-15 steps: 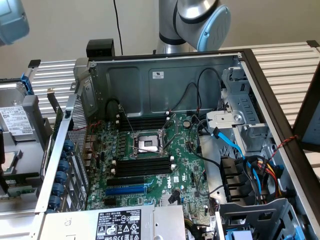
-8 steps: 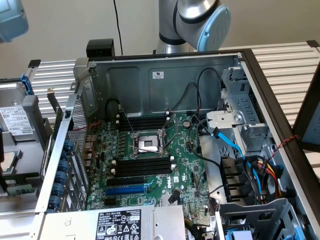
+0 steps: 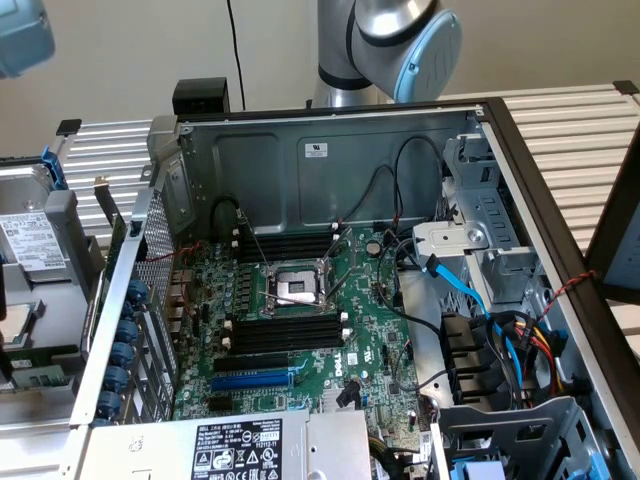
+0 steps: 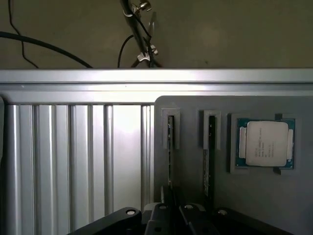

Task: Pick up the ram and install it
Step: 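Pick up the ram and move it above insertion slot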

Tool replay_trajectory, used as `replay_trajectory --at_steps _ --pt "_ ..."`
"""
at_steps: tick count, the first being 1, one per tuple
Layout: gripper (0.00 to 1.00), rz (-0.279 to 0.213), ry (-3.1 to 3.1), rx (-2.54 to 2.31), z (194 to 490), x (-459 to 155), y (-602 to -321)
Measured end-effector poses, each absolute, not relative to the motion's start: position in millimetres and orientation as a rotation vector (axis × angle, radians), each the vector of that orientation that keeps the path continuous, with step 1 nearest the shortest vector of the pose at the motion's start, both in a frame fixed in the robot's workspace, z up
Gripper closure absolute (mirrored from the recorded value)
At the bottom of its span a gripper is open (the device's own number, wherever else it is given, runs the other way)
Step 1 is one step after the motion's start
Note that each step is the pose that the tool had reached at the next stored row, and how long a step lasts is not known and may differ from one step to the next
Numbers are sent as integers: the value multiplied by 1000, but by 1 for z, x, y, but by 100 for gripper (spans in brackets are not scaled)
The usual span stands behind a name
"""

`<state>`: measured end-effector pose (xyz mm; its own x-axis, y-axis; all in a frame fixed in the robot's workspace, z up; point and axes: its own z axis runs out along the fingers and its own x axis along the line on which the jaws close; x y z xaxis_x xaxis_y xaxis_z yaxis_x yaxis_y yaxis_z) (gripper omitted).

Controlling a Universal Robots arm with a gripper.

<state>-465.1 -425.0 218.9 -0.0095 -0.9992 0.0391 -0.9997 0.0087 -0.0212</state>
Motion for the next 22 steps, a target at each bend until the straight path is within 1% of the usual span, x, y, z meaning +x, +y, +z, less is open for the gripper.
replay_trajectory --at_steps 8,22 --pt "88 67 -2222 2202 227 -465 -425" --pt "88 69 -2221 2201 274 -465 -425"
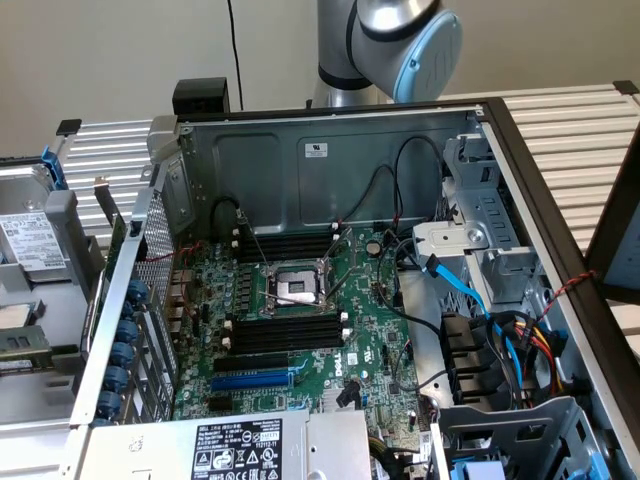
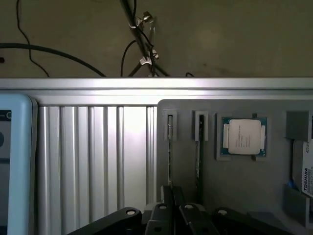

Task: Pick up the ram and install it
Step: 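Pick up the ram and move it above insertion slot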

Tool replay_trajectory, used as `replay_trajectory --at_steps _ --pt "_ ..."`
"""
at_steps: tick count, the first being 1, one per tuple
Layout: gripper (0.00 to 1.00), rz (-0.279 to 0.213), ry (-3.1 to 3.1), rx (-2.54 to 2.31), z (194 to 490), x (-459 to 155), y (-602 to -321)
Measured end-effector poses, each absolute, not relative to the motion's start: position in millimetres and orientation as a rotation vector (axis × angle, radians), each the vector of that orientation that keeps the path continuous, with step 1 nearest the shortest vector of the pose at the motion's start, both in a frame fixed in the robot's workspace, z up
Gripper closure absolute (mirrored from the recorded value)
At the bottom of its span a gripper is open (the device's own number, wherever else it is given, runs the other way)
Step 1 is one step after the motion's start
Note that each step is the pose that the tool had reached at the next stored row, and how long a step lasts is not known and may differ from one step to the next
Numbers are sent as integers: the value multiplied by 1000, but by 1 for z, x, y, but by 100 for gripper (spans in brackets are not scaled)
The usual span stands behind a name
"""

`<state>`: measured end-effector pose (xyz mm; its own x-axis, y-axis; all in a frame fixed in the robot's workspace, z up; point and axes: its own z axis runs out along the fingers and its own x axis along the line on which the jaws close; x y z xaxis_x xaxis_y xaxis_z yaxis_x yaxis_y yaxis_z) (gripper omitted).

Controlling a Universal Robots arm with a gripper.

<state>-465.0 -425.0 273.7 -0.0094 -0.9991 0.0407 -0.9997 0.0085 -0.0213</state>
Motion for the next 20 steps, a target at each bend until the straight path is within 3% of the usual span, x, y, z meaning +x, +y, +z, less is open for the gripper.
replay_trajectory --at_steps 18,20 --pt "88 72 -2220 2200 341 -465 -425" --pt "88 74 -2218 2198 365 -465 -424"
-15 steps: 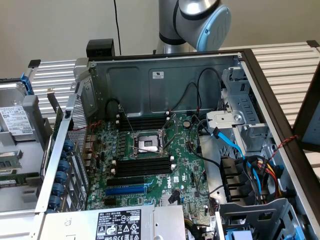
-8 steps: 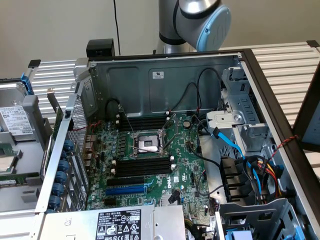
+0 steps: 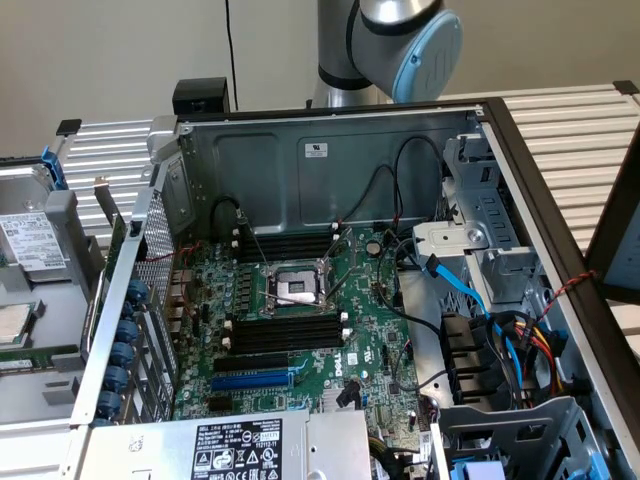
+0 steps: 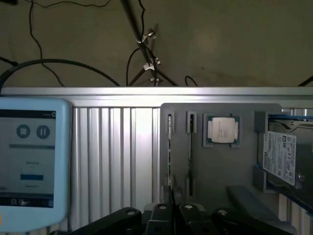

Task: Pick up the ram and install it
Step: 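Pick up the ram and move it above insertion slot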

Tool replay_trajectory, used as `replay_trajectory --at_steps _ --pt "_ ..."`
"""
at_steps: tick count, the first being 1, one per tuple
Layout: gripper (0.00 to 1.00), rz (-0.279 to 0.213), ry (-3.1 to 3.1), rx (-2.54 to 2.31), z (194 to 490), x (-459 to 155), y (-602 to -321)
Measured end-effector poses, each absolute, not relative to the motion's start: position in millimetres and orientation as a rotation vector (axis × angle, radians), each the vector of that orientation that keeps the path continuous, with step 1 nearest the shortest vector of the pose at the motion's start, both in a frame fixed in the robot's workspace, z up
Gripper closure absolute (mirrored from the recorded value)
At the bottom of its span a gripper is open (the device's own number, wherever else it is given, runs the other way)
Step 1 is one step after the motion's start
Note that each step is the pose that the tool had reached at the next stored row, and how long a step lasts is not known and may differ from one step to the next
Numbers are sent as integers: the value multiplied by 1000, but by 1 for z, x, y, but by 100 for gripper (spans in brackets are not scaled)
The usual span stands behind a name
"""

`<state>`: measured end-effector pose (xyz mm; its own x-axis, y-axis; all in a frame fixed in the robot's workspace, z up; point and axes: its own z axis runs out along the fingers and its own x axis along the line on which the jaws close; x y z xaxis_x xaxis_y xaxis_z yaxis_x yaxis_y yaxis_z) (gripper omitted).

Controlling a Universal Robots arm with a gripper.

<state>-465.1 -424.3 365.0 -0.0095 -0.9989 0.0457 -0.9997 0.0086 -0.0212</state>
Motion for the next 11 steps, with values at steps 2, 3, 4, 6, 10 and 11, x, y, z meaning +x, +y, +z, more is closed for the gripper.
replay_trajectory --at_steps 2,3,4,6,10,11 --pt "88 78 -2216 2197 397 -465 -424" --pt "88 81 -2215 2195 407 -465 -424" --pt "88 82 -2216 2195 408 -465 -424" --pt "88 83 -2217 2193 410 -463 -424" --pt "88 83 -2220 2190 411 -456 -424" --pt "88 83 -2220 2190 412 -454 -424"
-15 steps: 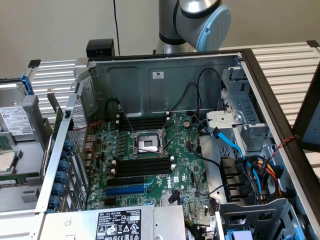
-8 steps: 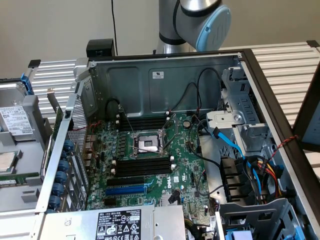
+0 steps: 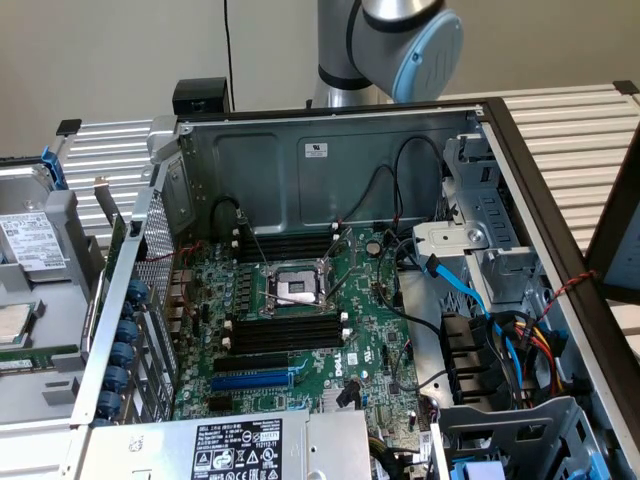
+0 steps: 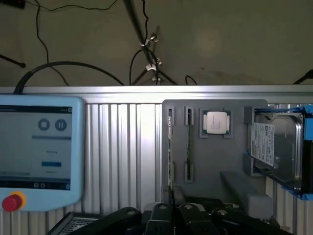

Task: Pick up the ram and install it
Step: 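Pick up the ram and move it above insertion slot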

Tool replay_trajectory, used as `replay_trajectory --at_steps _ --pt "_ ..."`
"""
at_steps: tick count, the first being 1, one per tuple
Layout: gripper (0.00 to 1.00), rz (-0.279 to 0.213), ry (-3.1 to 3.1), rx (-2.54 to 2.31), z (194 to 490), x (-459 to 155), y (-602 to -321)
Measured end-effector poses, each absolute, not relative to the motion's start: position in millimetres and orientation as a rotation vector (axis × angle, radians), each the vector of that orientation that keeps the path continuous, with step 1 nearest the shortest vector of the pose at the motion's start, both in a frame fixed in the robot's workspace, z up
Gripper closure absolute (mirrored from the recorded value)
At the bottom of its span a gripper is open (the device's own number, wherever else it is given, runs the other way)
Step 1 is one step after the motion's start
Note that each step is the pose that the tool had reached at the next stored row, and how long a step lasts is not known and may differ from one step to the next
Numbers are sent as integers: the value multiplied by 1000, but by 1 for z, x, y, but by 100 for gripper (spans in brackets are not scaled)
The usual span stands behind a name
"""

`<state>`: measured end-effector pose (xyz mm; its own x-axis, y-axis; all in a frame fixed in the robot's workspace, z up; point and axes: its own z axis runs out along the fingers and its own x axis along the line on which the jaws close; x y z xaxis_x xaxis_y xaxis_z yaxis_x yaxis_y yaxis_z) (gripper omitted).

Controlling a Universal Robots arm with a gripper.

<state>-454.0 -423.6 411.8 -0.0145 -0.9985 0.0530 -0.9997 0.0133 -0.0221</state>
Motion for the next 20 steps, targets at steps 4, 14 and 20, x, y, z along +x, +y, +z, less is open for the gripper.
replay_trajectory --at_steps 4,14,20 --pt "88 83 -2221 2189 413 -445 -424" --pt "88 83 -2221 2188 415 -419 -424" --pt "88 84 -2221 2188 416 -408 -424"
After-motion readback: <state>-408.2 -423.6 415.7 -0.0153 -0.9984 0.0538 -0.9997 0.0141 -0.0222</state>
